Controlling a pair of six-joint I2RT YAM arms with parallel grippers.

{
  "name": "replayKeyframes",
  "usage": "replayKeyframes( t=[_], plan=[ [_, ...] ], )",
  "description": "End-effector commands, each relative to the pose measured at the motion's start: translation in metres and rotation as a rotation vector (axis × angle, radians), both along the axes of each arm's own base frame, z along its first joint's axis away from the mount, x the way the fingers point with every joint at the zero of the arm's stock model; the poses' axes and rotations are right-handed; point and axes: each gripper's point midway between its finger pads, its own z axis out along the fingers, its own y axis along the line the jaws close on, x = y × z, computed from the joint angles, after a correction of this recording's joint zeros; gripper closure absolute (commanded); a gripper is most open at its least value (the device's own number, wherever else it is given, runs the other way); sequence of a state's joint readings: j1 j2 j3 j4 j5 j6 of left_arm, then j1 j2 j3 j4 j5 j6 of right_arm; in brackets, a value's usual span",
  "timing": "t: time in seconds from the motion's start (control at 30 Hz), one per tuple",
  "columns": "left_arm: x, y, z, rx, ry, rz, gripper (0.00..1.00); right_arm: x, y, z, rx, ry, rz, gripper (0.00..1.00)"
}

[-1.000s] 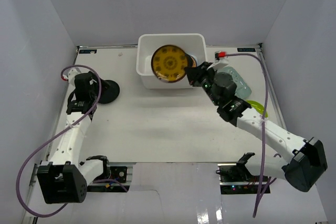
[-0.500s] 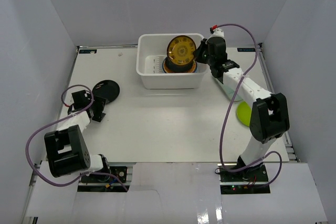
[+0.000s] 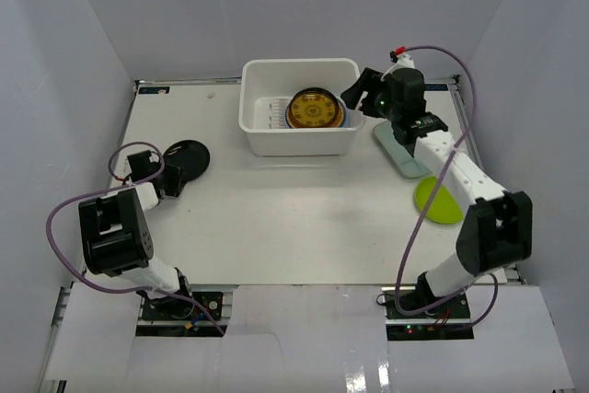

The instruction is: Place the plates into the plastic bin on the countertop

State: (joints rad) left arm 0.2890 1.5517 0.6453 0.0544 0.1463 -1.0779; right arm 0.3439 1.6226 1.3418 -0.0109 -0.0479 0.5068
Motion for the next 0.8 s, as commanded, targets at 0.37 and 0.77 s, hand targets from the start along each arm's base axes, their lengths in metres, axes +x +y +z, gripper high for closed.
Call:
replayKeyframes(
  t=[0.37, 0.77],
  plan=[
    [-0.010, 0.020, -0.018, 0.098, 0.024, 0.040, 1.00, -0.124, -0.077, 0.083, 0.028, -0.260, -0.130, 0.30],
    [-0.025, -0.031, 0.165, 0.126, -0.520, -0.178, 1.00, -0.194, -0.211, -0.073, -0.162, -0.003, -0.680, 0.22]
  ],
)
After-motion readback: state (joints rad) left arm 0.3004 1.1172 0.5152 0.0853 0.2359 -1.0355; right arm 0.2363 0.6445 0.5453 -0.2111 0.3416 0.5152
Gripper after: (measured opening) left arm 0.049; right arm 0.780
